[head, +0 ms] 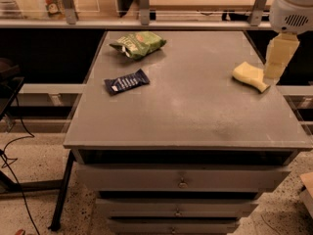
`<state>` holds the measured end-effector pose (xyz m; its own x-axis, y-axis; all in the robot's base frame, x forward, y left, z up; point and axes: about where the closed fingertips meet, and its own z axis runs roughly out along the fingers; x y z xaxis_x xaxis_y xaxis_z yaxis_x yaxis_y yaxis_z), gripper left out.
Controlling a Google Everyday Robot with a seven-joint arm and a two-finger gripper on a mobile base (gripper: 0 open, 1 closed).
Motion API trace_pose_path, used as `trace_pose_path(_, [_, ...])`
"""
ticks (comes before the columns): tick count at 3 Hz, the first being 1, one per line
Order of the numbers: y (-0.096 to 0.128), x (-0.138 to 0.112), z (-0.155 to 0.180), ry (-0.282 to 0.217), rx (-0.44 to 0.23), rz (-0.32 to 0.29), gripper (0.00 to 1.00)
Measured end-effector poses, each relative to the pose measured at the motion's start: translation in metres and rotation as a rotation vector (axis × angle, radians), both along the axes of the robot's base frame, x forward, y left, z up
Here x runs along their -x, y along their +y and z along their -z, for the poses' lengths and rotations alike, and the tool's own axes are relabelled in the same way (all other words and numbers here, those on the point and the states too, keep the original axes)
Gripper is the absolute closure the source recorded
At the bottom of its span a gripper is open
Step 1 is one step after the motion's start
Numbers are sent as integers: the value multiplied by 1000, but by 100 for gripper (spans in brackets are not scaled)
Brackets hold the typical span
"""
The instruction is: Move sponge near green jalapeno chip bag
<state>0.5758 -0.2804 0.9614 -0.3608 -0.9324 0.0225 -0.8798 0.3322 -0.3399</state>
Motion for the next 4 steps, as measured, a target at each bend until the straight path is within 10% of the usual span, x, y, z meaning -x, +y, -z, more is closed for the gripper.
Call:
trace_pose_path(2, [-48, -60, 35, -18, -133, 147, 0])
trace_pose_path(4, [-61, -69, 78, -11, -284, 191, 0])
